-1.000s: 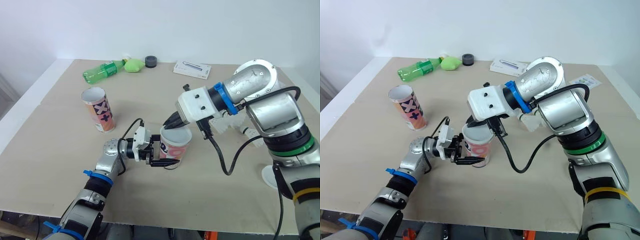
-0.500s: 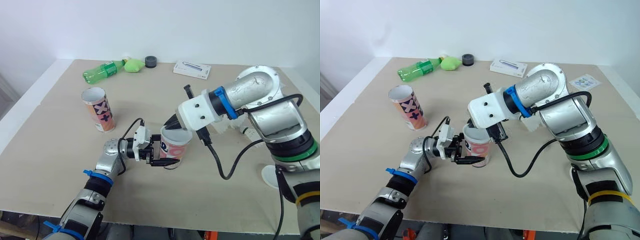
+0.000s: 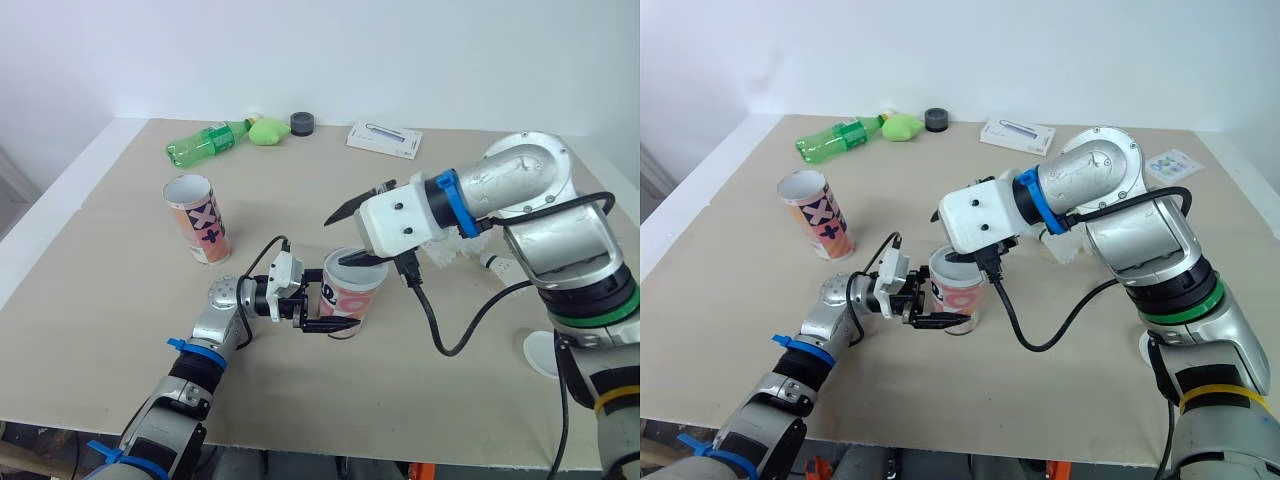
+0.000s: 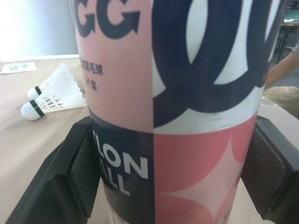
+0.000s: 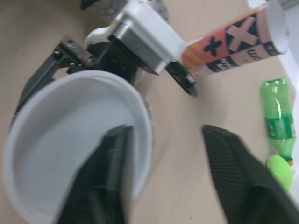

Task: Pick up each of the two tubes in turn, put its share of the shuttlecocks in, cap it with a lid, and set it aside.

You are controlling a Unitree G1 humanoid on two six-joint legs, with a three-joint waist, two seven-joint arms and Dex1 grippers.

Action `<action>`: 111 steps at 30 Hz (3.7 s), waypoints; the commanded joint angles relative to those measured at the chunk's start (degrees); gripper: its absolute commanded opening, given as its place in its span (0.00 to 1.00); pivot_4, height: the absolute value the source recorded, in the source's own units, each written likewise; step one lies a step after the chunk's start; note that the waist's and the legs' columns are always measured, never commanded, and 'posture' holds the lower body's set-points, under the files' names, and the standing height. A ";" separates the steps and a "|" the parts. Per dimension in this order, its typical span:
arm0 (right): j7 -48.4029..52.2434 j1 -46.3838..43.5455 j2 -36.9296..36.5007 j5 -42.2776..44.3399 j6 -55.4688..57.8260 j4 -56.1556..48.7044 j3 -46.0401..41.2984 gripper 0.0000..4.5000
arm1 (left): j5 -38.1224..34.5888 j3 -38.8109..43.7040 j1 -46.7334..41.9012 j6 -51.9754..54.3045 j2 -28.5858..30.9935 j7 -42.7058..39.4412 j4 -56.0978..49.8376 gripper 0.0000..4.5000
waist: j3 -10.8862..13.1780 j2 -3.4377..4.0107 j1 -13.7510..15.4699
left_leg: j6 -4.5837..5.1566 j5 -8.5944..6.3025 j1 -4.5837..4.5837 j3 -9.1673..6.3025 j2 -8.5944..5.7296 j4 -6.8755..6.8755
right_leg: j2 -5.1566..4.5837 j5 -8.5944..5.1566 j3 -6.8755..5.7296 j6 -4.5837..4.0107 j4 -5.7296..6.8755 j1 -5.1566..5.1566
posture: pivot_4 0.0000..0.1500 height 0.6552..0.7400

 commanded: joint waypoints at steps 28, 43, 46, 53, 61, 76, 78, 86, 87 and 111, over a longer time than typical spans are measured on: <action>7.58 -2.79 -5.94 13.14 8.13 2.19 -4.74 0.01 | 2.42 -1.02 -0.21 -0.67 0.05 -0.29 3.99 0.83 | 0.01 -0.01 -0.01 | 0.00 0.00 -0.02 0.02 0.00 -0.01 | -0.01 0.00 0.01 -0.01 0.00 -0.04 | 1.00 0.87; 11.44 -8.56 -11.38 22.82 4.66 2.47 4.36 0.01 | 2.50 -0.82 0.51 -0.74 0.25 0.25 3.45 0.83 | 0.03 0.00 -0.01 | 0.00 0.00 -0.06 0.02 -0.01 -0.02 | -0.02 -0.01 0.03 -0.01 0.00 -0.10 | 1.00 0.87; 11.44 -9.38 -12.01 23.80 4.40 2.60 5.58 0.01 | 2.43 -0.78 0.64 -0.64 0.40 0.30 3.27 0.83 | 0.03 -0.01 -0.01 | 0.00 0.00 -0.06 0.03 -0.01 -0.02 | -0.03 -0.01 0.03 0.00 -0.01 -0.09 | 1.00 0.87; 11.44 -10.20 -11.80 21.65 1.67 4.80 9.94 0.01 | 2.49 -0.74 0.50 -0.57 0.27 0.61 3.48 0.83 | 0.03 -0.01 -0.01 | 0.00 0.00 -0.06 0.04 0.00 -0.01 | -0.03 -0.01 0.03 -0.01 -0.01 -0.11 | 1.00 0.87; 11.44 -10.14 -11.47 20.15 -1.07 6.16 12.68 0.01 | 2.43 -0.83 0.95 -0.26 0.27 0.85 2.81 0.83 | 0.03 -0.01 -0.01 | 0.00 0.00 -0.07 0.04 0.00 -0.01 | -0.03 -0.01 0.03 -0.01 -0.01 -0.11 | 1.00 0.87; 11.44 -7.71 -8.91 15.80 -3.43 6.42 14.71 0.01 | 2.44 -0.64 1.28 -0.05 0.38 1.48 2.09 0.83 | 0.02 -0.01 -0.01 | 0.00 0.00 0.00 0.02 -0.01 -0.01 | -0.03 -0.01 0.01 -0.01 -0.01 -0.05 | 1.00 0.87; 11.44 -7.21 -8.71 13.66 -4.84 7.00 15.27 0.01 | 2.45 -0.67 1.35 0.01 0.40 1.54 1.98 0.83 | 0.00 -0.03 -0.01 | 0.00 0.00 0.00 0.03 0.00 -0.01 | -0.03 -0.01 0.02 -0.01 -0.01 -0.04 | 1.00 0.87; 11.44 -6.41 -8.16 10.88 -7.48 7.44 16.77 0.01 | 2.33 -0.83 1.39 0.19 0.54 1.73 1.78 0.83 | -0.12 -0.15 -0.01 | 0.00 0.00 0.15 0.03 0.00 0.03 | -0.03 -0.10 0.01 -0.22 -0.01 -0.02 | 1.00 0.87; 11.44 -6.48 -7.98 10.99 -7.27 7.47 16.64 0.01 | 2.32 -0.79 1.33 0.13 0.57 1.74 1.88 0.83 | -0.14 -0.18 -0.01 | 0.00 0.00 0.16 0.03 0.00 0.03 | -0.03 -0.10 0.02 -0.22 -0.01 -0.02 | 1.00 0.87; 11.44 -4.59 -3.33 11.73 -3.14 7.30 10.78 0.01 | 1.75 0.22 0.78 1.23 0.52 2.22 2.53 0.83 | -0.68 -0.78 -0.18 | -0.15 -0.09 0.92 0.18 0.11 -0.01 | -0.16 -0.13 0.00 -0.48 -0.03 0.44 | 1.00 0.87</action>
